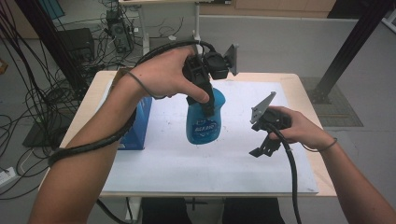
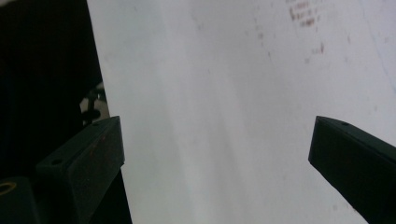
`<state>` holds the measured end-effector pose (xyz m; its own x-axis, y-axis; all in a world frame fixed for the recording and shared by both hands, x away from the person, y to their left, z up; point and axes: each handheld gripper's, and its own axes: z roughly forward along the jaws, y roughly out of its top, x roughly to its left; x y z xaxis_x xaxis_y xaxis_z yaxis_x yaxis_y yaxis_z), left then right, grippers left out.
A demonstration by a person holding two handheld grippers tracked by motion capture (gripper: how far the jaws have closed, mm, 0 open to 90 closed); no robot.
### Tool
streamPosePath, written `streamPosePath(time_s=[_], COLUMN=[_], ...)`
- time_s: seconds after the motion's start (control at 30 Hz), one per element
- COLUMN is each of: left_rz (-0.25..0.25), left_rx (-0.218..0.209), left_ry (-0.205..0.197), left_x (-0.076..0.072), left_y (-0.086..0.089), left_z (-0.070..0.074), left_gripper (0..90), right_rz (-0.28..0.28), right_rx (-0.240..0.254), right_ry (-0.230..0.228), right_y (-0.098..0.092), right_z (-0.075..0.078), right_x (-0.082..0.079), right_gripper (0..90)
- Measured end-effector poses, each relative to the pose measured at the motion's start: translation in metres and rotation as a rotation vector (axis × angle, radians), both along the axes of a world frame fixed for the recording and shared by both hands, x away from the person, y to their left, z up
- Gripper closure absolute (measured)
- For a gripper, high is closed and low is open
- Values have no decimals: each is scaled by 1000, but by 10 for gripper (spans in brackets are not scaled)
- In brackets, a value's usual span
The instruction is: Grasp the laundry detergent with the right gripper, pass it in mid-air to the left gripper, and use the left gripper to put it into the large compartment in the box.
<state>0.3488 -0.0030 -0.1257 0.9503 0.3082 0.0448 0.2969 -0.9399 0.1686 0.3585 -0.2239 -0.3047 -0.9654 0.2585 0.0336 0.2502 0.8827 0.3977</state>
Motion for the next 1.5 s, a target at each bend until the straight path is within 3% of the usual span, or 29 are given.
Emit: streamPosePath(time_s=[0.17, 0.3, 0.73, 1.07, 1.5], left_rz=[29, 55, 142, 278, 438], left_rx=[0, 10, 39, 38, 29], left_ry=[-5, -11, -41, -47, -73], left_x=[2, 3, 14, 33, 57], left_y=[3, 5, 12, 23, 53], left_z=[3, 7, 29, 44, 62], left_gripper=[378, 378, 378, 378, 377], right_rz=[-46, -60, -90, -90, -87], right_rx=[-105, -147, -161, -159, -135], right_ry=[48, 65, 49, 47, 46], right_y=[-7, -10, -14, -14, -9], right_z=[-5, -6, -14, -15, -19], right_x=[4, 5, 8, 8, 9], right_gripper=[38, 40, 42, 40, 39])
